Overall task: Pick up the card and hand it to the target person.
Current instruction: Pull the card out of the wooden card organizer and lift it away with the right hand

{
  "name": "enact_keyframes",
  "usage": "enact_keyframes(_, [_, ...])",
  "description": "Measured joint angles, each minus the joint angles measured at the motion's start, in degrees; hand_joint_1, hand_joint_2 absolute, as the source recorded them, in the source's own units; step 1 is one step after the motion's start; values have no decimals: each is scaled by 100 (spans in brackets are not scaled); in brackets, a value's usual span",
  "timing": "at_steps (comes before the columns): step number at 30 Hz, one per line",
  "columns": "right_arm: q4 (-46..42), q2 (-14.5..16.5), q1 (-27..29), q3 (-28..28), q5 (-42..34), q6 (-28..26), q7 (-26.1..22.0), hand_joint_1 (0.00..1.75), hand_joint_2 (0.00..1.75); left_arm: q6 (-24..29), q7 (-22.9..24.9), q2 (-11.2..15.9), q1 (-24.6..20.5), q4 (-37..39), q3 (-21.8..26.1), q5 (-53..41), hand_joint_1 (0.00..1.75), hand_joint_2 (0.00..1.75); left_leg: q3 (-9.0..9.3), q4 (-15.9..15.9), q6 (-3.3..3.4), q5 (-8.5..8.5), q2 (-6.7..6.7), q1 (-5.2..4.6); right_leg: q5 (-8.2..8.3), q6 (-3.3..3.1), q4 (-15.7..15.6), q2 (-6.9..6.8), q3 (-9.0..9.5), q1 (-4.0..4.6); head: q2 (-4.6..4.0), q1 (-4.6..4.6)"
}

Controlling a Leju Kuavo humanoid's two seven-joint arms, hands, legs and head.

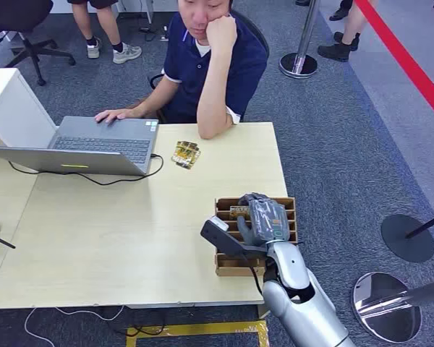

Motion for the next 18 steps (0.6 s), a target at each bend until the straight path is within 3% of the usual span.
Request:
enact_keyframes(5, [15,5,-7,0,2,0,-1,92,175,0,3,0,0,0,0,0,0,175,0,0,0,0,0,0,0,0,0,0,0,0,0,0])
enact_keyframes(12, [44,31,-32,2,1,2,-1,125,175,-1,26,0,1,0,0,0,0,175,0,0,0,0,0,0,0,0,0,-1,0,0,0,0])
enact_keyframes(18, [62,35,-72,7,-7,-2,-22,122,175,-6,28,0,1,0,0,0,0,175,-1,0,0,-1,0,0,-4,3,0,0,0,0,0,0])
